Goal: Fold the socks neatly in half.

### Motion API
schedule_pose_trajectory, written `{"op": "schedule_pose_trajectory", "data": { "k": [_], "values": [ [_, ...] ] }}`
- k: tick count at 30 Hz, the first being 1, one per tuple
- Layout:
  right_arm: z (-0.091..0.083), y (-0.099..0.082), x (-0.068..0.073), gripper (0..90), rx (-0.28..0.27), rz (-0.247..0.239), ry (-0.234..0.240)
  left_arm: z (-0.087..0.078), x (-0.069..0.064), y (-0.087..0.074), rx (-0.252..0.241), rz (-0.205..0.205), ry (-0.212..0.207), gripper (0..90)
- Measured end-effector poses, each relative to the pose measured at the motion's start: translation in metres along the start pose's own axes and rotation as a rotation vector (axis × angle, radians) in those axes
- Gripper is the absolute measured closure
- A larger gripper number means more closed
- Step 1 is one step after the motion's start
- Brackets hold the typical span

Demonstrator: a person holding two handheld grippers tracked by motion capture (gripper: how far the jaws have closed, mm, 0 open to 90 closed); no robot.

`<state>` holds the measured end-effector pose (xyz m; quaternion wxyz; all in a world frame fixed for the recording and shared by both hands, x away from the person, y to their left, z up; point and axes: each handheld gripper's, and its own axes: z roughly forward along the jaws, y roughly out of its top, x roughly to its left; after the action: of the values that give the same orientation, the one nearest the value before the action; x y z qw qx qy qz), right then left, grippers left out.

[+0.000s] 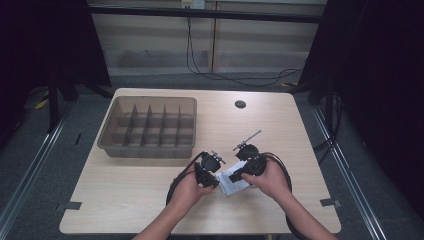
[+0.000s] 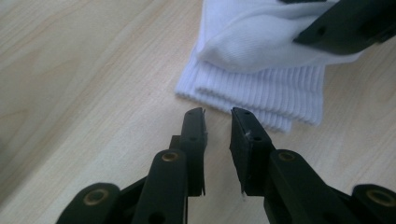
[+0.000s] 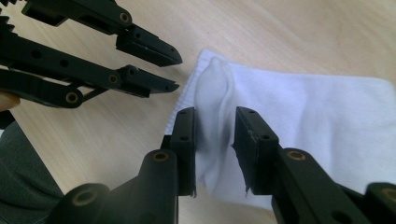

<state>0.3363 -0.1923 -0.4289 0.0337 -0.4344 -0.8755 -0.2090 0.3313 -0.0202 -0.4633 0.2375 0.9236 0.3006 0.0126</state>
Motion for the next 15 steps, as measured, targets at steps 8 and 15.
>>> {"op": "schedule_pose_trajectory", "data": {
  "k": [8, 15],
  "values": [
    [-0.016, -0.001, -0.005, 67.6, -0.026, 0.019, -0.012, -0.002, 0.003, -0.001, 0.0, -0.007, 0.003, 75.6],
    [-0.004, 0.0, -0.008, 78.2, 0.0, 0.009, -0.021, -0.005, 0.005, -0.001, 0.001, -0.009, 0.001, 75.9]
  ]
}}
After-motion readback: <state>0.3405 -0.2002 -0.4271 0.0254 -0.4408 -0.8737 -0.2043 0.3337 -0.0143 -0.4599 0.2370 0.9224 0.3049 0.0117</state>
